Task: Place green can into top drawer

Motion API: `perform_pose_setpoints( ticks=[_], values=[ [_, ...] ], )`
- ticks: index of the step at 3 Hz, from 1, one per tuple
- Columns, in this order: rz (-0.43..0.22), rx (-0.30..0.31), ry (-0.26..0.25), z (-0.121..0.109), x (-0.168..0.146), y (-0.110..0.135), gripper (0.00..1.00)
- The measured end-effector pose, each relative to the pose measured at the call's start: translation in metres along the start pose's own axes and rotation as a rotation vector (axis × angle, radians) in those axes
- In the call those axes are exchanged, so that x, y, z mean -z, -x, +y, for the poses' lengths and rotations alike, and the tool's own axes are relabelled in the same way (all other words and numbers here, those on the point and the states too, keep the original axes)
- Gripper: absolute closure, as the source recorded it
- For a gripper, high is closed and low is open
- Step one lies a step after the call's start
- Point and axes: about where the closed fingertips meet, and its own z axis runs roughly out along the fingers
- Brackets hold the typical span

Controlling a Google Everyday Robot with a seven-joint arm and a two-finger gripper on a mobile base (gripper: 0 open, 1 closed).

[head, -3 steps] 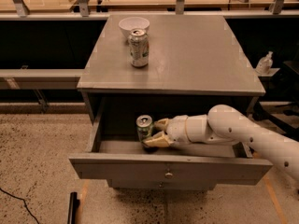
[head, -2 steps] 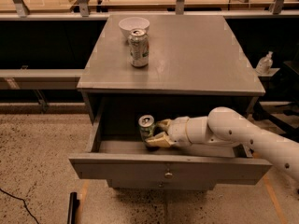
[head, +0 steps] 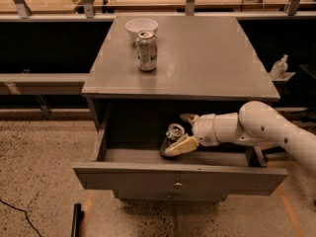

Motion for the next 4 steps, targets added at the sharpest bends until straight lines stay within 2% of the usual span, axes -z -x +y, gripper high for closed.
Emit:
perform_pose_setpoints(
  ticks=[1, 2, 3, 4],
  values=[
    [0.003, -0.055, 0.001, 0.002, 0.031, 0.005, 0.37],
    [-0.008, -0.117, -0.031, 0.005, 0.065, 0.016, 0.6],
    [-0.048, -0.15, -0.112, -0.001, 0.105, 0.054, 0.83],
    [-0.131, -0.128, -0.193, -0.02, 0.138, 0.116, 1.0]
  ],
)
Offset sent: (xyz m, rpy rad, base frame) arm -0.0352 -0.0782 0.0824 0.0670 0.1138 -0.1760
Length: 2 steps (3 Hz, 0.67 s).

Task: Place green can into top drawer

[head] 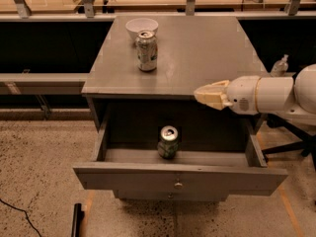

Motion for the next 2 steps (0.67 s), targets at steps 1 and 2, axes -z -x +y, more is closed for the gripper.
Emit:
perform_pose_setpoints(
  ticks=[1, 2],
  values=[
    [-0.01, 0.007, -0.005, -0.0025, 0.0013, 0.0072, 0.83],
    [-0.01, 0.008, -0.001, -0.001, -0.0007, 0.0082, 0.52]
  ],
)
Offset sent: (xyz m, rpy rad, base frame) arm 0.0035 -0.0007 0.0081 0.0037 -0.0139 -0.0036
